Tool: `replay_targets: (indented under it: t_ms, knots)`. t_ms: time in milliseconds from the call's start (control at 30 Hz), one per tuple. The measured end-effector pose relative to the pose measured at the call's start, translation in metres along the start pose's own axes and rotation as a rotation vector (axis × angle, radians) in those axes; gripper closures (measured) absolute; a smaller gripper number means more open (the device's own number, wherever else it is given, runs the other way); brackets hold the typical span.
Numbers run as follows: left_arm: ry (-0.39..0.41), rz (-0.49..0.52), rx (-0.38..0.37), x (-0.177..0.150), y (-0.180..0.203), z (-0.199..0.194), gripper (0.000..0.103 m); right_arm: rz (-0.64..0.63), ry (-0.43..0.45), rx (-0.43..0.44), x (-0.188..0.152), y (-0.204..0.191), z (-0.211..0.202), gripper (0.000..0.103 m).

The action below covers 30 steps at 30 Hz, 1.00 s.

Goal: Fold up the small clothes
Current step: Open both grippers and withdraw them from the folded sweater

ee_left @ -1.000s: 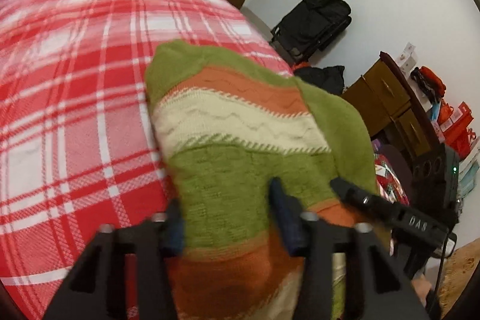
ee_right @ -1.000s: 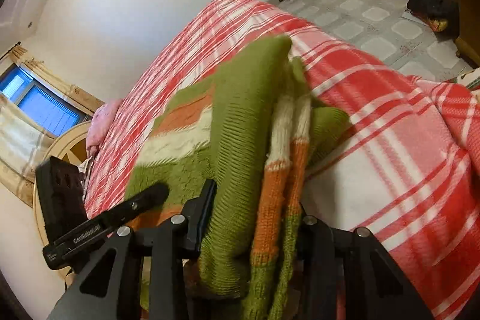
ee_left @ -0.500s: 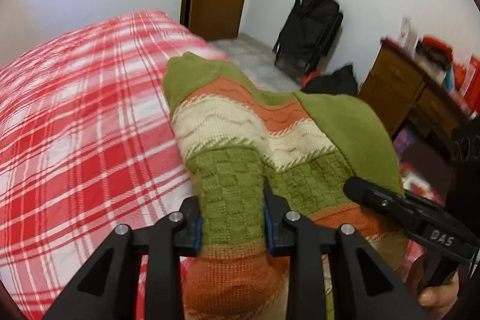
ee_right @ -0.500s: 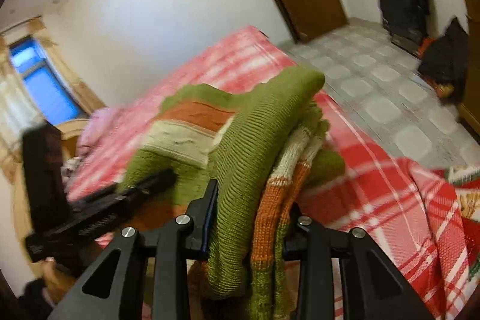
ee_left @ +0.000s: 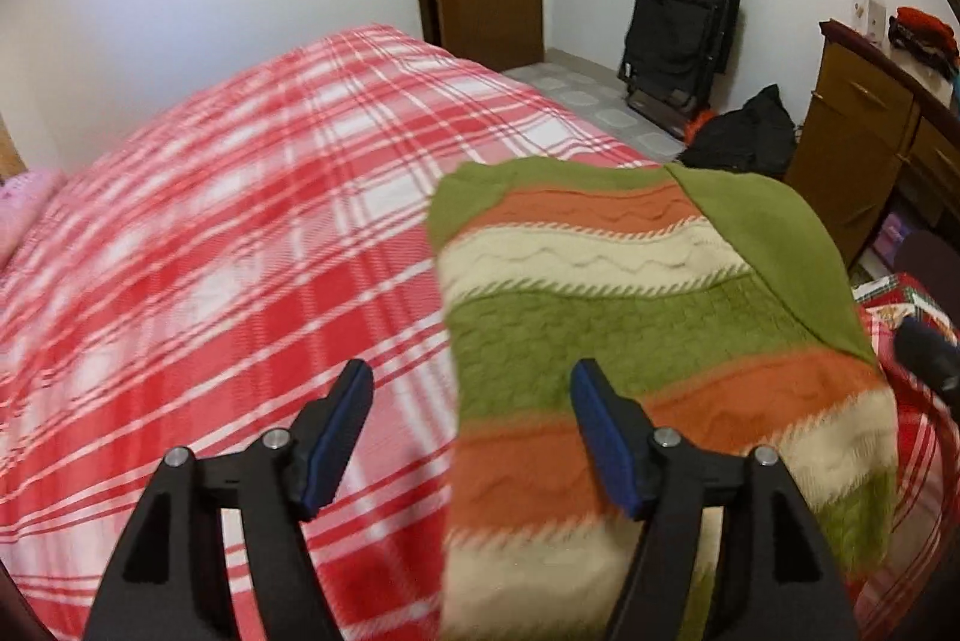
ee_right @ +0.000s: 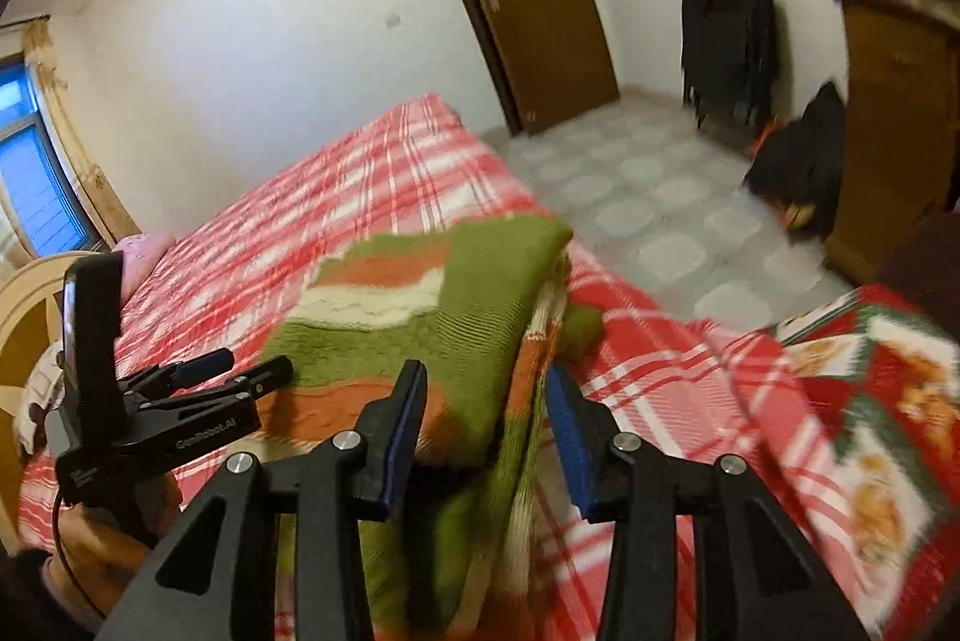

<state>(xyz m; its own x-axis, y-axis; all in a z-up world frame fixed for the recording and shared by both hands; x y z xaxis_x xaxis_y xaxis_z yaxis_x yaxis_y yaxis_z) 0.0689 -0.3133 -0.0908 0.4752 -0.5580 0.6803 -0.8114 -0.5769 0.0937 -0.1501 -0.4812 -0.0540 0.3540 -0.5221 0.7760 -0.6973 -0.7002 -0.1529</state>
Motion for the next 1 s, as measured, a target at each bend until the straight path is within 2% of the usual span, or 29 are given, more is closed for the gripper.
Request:
replay_targets:
  t_ms: [167,267,333,433,533,633,767,900,1000]
  knots:
    - [0.054,0.000,0.019,-0.012,0.004,-0.044,0.026,-0.049,0.040,-0.009,-0.007,-0.015,-0.042,0.060]
    - [0.091,0.010,0.050,-0.022,0.008,-0.073,0.013,-0.077,0.059,-0.029,-0.016,-0.024,-0.074,0.058]
    - [0.108,0.005,0.062,-0.029,0.010,-0.090,0.002,-0.070,0.043,-0.035,-0.022,-0.028,-0.084,0.034]
    - [0.122,-0.017,0.053,-0.039,0.012,-0.106,0.001,-0.087,0.051,-0.009,-0.035,-0.033,-0.102,0.033]
    - [0.093,-0.031,0.041,-0.054,0.018,-0.115,0.001,-0.124,0.068,-0.040,-0.046,-0.032,-0.118,0.033]
    - [0.092,-0.033,0.038,-0.066,0.024,-0.128,0.001,-0.099,0.080,-0.046,-0.050,-0.021,-0.133,0.033]
    - [0.137,-0.050,0.032,-0.076,0.029,-0.159,0.001,-0.082,0.141,-0.086,-0.046,-0.006,-0.171,0.033]
    - [0.230,-0.030,0.098,-0.087,0.034,-0.191,0.000,-0.036,0.204,-0.164,-0.033,0.004,-0.204,0.033]
    - [0.231,-0.044,0.114,-0.098,0.033,-0.201,0.000,-0.001,0.236,-0.148,-0.026,0.003,-0.221,0.033]
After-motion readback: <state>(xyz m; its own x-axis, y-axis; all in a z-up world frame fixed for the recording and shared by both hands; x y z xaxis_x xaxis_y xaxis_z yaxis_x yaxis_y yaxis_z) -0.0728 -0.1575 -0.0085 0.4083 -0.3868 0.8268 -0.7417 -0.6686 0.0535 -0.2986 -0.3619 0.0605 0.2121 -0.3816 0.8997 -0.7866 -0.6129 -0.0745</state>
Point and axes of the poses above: each gripper's, at about its wrist camera, not at the fingertips, and z roughly the way its jaws point, y to its right, x to its top, the point moved 7 cm from there along z, roughly the way its jaws point, and after that the axes turned 14 degrees about -x, right-handed, at the moved point
